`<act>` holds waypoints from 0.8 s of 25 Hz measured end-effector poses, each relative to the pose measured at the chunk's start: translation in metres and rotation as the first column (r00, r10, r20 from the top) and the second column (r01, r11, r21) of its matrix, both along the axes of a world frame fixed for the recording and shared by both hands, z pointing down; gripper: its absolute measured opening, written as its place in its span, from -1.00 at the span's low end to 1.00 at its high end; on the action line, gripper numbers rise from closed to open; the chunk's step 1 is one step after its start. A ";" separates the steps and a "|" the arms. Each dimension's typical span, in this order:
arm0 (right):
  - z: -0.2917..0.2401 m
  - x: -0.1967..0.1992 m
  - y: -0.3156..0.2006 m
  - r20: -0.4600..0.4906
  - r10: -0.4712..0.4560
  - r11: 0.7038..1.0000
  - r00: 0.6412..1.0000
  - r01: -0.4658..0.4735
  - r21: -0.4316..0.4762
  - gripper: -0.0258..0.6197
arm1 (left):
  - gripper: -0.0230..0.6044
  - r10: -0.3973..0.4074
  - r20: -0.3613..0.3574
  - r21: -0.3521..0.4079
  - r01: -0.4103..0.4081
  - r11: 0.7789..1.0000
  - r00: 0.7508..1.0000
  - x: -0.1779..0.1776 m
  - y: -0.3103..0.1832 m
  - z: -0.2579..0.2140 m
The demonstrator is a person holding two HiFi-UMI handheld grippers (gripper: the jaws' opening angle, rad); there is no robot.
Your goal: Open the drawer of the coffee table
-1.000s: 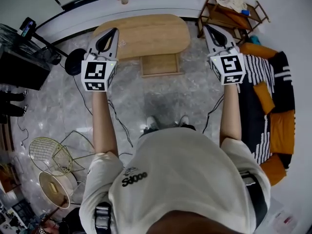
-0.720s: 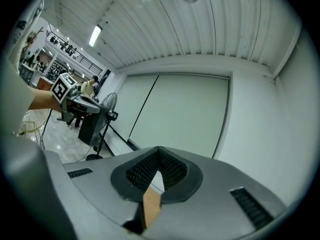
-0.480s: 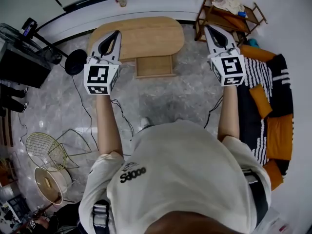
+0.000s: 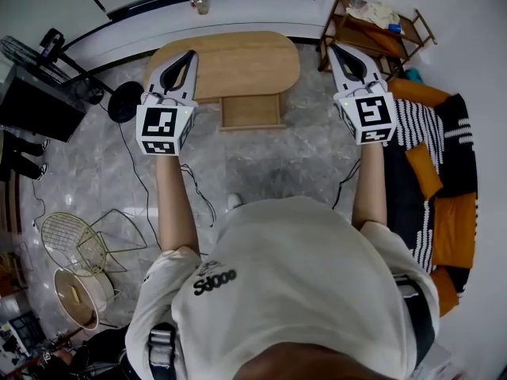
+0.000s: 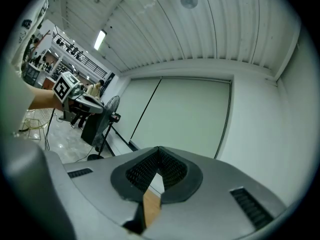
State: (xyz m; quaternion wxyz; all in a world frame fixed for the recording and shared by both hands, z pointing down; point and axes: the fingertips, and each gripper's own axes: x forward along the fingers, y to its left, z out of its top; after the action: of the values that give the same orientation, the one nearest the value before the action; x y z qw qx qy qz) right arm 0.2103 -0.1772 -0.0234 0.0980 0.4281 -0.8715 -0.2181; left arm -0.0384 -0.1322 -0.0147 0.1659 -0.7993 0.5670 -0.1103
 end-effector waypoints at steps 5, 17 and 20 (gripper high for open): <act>0.001 -0.008 0.000 -0.004 -0.004 1.000 1.000 0.004 -0.002 -0.90 | -0.87 -0.006 0.006 -0.008 0.006 1.000 1.000 -0.007 0.002 0.002; 0.005 -0.019 0.000 -0.006 -0.019 1.000 1.000 0.018 -0.015 -0.90 | -0.87 -0.014 0.000 -0.015 0.014 1.000 1.000 -0.016 0.004 0.007; 0.006 -0.021 0.002 -0.008 -0.017 1.000 1.000 0.017 -0.017 -0.90 | -0.87 -0.009 0.002 -0.021 0.009 1.000 1.000 -0.018 0.006 0.008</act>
State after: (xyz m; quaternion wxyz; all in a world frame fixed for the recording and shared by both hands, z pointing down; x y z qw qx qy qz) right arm 0.1890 -0.1756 -0.0173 0.1032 0.4189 -0.8766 -0.2131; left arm -0.0562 -0.1266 -0.0067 0.1575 -0.7983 0.5692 -0.1180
